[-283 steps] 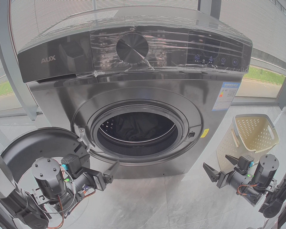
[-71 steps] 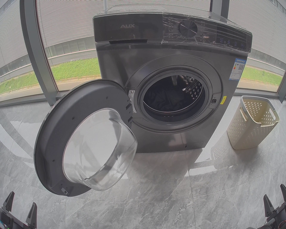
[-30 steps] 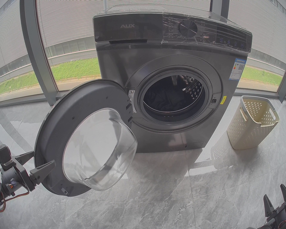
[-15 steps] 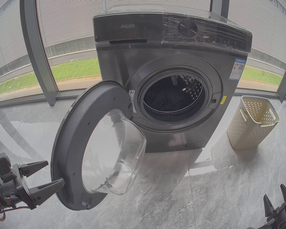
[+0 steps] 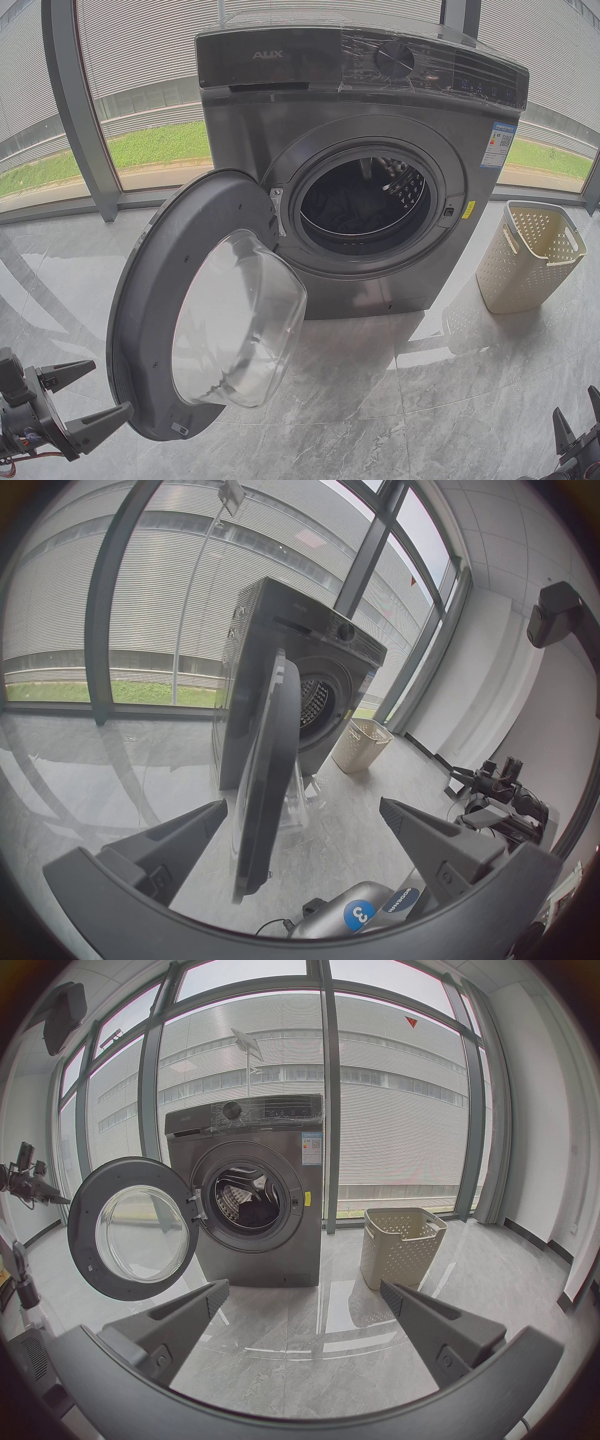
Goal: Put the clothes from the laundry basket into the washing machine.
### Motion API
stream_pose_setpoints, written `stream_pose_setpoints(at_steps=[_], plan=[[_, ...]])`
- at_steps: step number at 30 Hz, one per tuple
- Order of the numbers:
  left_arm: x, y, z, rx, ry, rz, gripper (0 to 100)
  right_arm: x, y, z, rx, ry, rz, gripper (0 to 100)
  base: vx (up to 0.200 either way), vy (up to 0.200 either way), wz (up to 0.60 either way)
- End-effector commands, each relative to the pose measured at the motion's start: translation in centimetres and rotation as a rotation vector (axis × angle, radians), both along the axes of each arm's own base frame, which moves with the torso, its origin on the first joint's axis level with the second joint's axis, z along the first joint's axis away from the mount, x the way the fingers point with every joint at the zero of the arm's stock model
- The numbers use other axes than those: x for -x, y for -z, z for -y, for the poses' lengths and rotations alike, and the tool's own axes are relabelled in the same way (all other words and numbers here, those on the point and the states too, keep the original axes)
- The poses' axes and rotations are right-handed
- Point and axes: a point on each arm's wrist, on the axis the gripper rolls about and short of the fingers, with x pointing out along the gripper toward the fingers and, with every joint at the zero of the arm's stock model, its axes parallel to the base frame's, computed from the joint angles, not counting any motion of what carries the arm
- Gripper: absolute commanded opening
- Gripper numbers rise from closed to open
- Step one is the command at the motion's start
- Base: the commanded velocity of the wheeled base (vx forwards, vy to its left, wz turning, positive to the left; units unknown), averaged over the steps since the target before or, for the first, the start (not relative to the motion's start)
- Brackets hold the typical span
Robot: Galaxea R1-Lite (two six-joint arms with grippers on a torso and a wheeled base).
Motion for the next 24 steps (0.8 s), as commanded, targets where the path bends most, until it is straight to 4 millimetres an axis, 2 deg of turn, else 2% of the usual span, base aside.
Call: stream_pose_setpoints(at_steps=[1,6,10,18,24], plan=[[-1.9,0.2,1.2,-0.041,0.070,-0.080,100,0.0,0.2,0.0,0.000,0.000,0.006,100,0.000,0.000,0.00],[-5.1,-1.1,2.8,-0.042,0.106,-0.071,100,0.0,0.2,0.0,0.000,0.000,0.006,100,0.000,0.000,0.00],[-6.1,-1.9,4.2,-0.021,0.143,-0.045,100,0.0,0.2,0.0,0.000,0.000,0.006,100,0.000,0.000,0.00],[-5.4,-2.1,4.1,0.024,0.147,-0.048,100,0.0,0.2,0.0,0.000,0.000,0.006,100,0.000,0.000,0.00],[-3.8,-3.7,2.9,0.079,0.088,0.055,100,0.1,0.2,0.0,0.000,0.000,0.007,100,0.000,0.000,0.00]])
